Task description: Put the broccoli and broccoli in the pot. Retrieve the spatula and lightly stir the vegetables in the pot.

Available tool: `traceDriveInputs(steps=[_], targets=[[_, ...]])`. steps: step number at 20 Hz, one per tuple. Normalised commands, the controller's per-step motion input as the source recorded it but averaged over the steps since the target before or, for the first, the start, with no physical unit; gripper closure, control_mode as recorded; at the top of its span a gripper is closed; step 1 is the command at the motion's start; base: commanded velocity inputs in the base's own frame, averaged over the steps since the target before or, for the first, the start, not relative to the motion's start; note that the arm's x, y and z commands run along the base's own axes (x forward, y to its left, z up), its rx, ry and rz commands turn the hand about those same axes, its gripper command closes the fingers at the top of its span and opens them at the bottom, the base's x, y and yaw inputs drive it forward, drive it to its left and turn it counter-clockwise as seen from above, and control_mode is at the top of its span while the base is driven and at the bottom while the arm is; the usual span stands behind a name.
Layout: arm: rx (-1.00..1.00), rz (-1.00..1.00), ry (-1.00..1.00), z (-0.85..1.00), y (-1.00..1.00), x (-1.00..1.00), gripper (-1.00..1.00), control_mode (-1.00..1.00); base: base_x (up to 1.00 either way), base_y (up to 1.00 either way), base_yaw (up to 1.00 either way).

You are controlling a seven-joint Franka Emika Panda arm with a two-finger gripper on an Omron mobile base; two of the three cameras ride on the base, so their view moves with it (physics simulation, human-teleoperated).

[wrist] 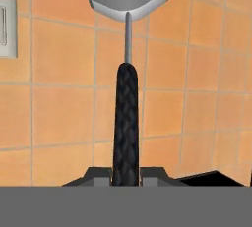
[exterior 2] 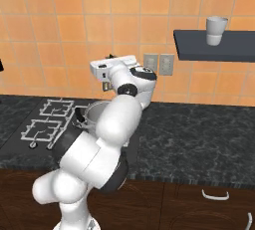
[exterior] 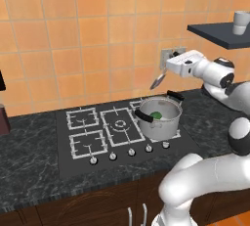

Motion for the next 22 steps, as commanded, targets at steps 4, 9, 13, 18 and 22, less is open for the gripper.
traceDriveInputs(steps=[4,9,13,18,22], targets=[[-0.19,0.0,-0.02,0.5,0.0,-0.5,1.0,-1.0,0.0,0.0,0.0],[-0.31,0.0,0.18,0.24,0.0,-0.63,1.0,-1.0,0.0,0.0,0.0],[-0.26,0.0,0.24,0.42,0.0,-0.37,1.0,-1.0,0.0,0.0,0.0],[-0.06,0.06,0.18,0.34,0.04,-0.06,1.0,-1.0,0.0,0.0,0.0],[0.03,0.12,0.07,-0.05,0.2,0.07,1.0,-1.0,0.0,0.0,0.0]])
